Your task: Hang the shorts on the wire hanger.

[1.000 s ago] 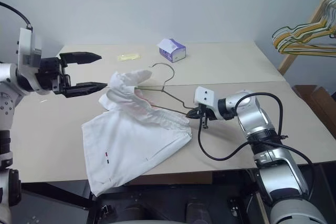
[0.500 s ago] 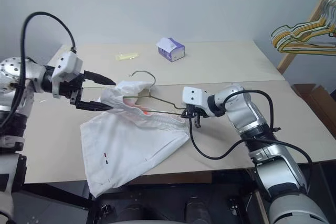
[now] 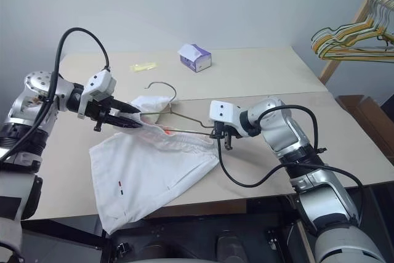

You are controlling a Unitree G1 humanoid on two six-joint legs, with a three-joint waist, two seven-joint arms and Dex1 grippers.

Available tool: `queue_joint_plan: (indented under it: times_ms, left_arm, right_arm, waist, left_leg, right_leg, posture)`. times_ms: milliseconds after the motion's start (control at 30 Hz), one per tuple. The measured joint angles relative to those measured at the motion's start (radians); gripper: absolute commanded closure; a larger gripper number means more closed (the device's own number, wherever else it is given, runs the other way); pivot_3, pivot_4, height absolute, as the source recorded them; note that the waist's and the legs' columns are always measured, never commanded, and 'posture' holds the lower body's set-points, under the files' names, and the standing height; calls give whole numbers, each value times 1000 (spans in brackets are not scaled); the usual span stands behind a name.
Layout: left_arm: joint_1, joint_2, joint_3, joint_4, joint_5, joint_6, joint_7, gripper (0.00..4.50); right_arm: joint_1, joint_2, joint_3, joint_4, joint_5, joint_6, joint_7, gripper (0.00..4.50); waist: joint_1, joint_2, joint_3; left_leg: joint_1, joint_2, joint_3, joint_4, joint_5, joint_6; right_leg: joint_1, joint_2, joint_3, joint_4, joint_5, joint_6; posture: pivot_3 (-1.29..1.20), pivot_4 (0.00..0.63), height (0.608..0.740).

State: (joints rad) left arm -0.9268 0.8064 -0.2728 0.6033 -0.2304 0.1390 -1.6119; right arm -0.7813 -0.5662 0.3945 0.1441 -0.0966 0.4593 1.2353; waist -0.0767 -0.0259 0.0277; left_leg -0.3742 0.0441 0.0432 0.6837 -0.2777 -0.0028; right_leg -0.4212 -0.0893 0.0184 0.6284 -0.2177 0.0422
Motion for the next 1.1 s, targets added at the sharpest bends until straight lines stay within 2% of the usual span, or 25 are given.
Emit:
queue_joint_plan:
  times_ms: [67,167,300,500,667,733,900,1100]
  left_arm:
    - [-4,-6,-1,9,19,-11,0,4481]
    - [-6,-13,-2,25,40,-34,0,4481]
    - [-6,-16,14,28,75,-83,11,4481]
    - [-5,-27,25,44,116,-123,70,4500]
    - [-5,-22,58,62,126,-141,99,4500]
    - [-5,-19,66,63,128,-142,108,4500]
    - [-5,-14,103,64,126,-141,123,4500]
    - [-5,-12,131,67,126,-141,130,4500]
  right_arm:
    - [0,0,0,-2,0,6,0,4500]
    - [0,0,1,-4,0,5,-1,4500]
    - [17,-6,-4,-4,0,-88,-30,4500]
    - [22,-6,-27,-32,18,-148,-68,2671]
    - [11,-22,-109,-36,47,-101,-121,904]
    - [6,-36,-164,-41,80,-22,-138,273]
    - [38,-86,-260,-137,177,163,-146,273]
    - [194,-62,-262,-221,270,336,-178,273]
  waist:
    - [1,0,0]
    - [1,0,0]
    - [2,0,0]
    - [2,0,0]
    - [5,0,0]
    - [5,0,0]
    - [6,0,0]
    - [0,-1,0]
  left_leg:
    - [0,0,0,0,0,0]
    - [0,0,0,0,0,0]
    - [0,0,0,0,0,0]
    - [0,0,0,0,0,0]
    - [0,0,0,0,0,0]
    - [-1,0,0,0,0,0]
    - [-1,0,0,0,0,0]
    - [0,0,0,1,0,0]
  right_leg:
    - [0,0,0,0,0,0]
    - [0,0,0,0,0,0]
    - [0,0,0,0,0,0]
    - [0,0,0,0,0,0]
    - [0,0,0,0,0,0]
    - [0,0,0,0,0,0]
    - [0,0,0,0,0,0]
    - [0,0,0,1,0,0]
  posture:
    - [-50,0,740]
    - [-49,0,740]
    - [-46,0,740]
    - [-41,0,740]
    - [-48,0,740]
    - [-53,0,740]
    - [-61,0,740]
    - [-65,0,740]
